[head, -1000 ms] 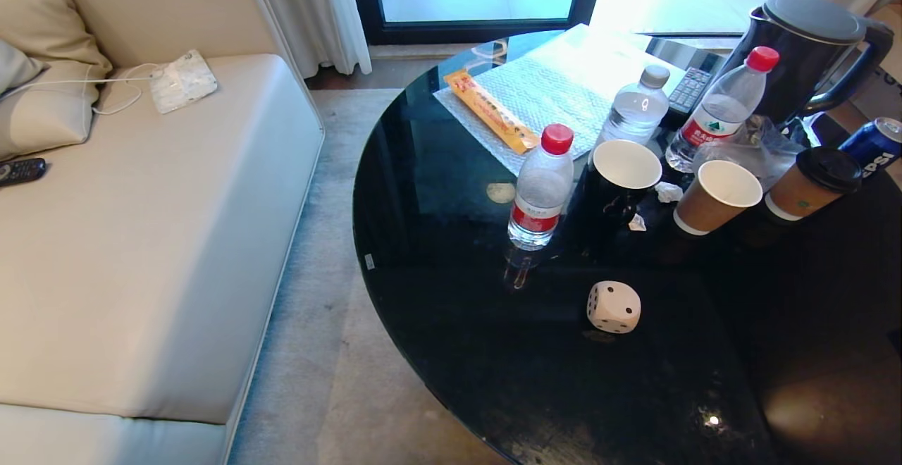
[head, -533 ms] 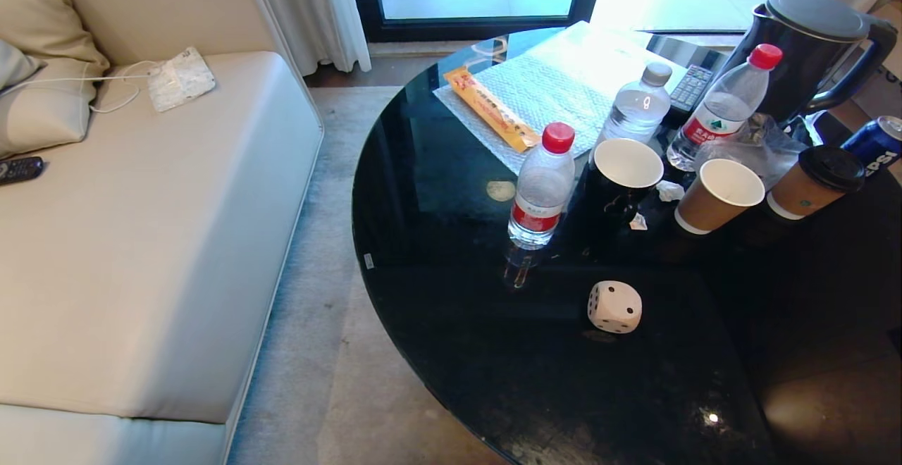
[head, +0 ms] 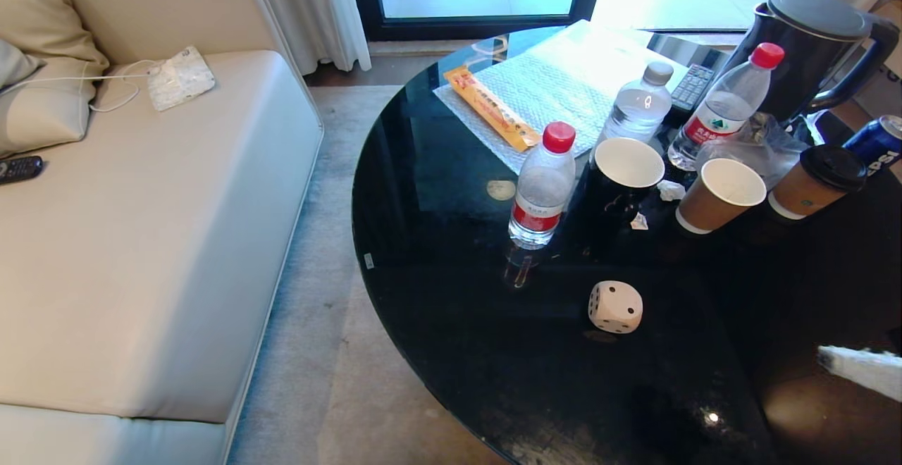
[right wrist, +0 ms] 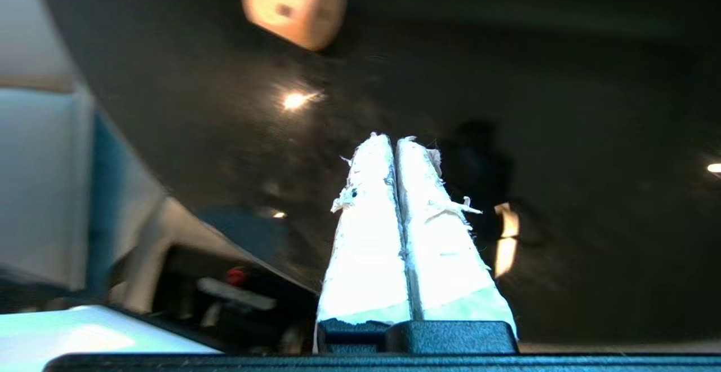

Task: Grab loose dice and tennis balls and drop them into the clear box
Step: Pick up toys out of the box

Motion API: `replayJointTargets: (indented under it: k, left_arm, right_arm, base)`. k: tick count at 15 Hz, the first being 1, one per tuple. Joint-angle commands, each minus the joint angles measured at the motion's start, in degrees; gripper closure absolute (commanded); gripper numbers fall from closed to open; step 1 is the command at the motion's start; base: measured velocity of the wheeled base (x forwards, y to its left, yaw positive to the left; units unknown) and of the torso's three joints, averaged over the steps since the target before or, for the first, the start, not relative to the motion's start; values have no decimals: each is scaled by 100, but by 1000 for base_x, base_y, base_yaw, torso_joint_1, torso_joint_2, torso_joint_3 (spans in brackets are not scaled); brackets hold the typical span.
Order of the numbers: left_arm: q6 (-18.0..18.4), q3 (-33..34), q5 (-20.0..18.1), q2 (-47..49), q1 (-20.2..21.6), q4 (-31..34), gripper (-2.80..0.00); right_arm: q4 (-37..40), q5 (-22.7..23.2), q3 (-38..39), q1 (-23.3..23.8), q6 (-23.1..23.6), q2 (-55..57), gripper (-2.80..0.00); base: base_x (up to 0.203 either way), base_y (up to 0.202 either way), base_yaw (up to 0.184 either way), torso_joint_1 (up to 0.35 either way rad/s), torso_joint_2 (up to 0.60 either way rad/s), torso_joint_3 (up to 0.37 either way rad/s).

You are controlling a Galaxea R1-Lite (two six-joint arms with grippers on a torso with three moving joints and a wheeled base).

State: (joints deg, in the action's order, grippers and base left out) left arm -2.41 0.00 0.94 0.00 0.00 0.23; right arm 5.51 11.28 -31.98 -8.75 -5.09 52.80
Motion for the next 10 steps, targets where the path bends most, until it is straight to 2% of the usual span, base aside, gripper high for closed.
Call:
replayJointTargets:
  k: [1,4,6,7,10]
  left_arm:
    - [-5,0,3,0,0,4,0]
    - [-5,0,3,0,0,4,0]
    - [-5,0,3,0,0,4,0]
    - [-5,0,3,0,0,4,0]
    - [-5,0,3,0,0,4,0]
  right_arm:
    - [-569,32,-97,-421,-175,1385,0]
    - [-1964,137,-166,-1038,-486,2412,0]
    - [-2404,484,-137,-1176,-537,2631,0]
    - [-2435,647,-172,-1161,-476,2754,-280]
    - [-2441,711,-360,-1158,134,3204,-280]
  base:
    - [0,0,0,0,0,0]
    - [0,0,0,0,0,0]
    - [0,0,0,0,0,0]
    - [0,0,0,0,0,0]
    - [0,0,0,0,0,0]
